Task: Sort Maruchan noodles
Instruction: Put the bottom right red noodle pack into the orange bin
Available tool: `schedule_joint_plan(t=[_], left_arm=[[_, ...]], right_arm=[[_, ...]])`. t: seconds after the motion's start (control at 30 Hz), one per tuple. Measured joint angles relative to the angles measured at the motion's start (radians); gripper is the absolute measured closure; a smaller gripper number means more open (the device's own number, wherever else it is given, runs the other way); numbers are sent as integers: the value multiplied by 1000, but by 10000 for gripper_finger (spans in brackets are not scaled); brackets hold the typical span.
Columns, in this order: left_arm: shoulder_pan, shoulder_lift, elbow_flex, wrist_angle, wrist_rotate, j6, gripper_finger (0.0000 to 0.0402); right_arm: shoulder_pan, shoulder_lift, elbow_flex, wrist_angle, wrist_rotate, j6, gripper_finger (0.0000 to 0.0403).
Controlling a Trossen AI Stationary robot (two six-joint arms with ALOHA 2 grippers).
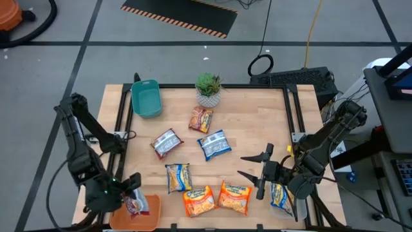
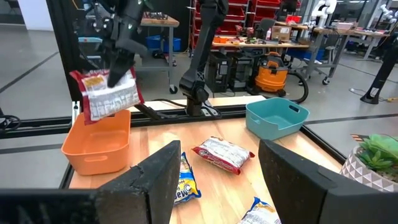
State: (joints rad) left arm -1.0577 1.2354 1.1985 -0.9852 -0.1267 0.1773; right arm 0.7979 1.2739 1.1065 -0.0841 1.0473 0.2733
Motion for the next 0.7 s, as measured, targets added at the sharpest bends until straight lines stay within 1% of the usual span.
schedule_joint_plan(t=[0.13,0.4,0.47,0.6,0.7], left_arm=[[12,30,0,-14,41,69,266],[27,125,0,-9,52,151,266],[28,158,0,-7,83,180,266],[27,224,0,-7,154,219,266],[27,267,7,-9,160,262,266]], right_arm=[[0,0,0,-1,0,-2,191],[-1,0,0,-3,10,-31,191],[-1,0,0,-4,27,-31,191],[-5,0,-4,-3,30,-31,191],[-12,0,-9,-5,30,-31,191]])
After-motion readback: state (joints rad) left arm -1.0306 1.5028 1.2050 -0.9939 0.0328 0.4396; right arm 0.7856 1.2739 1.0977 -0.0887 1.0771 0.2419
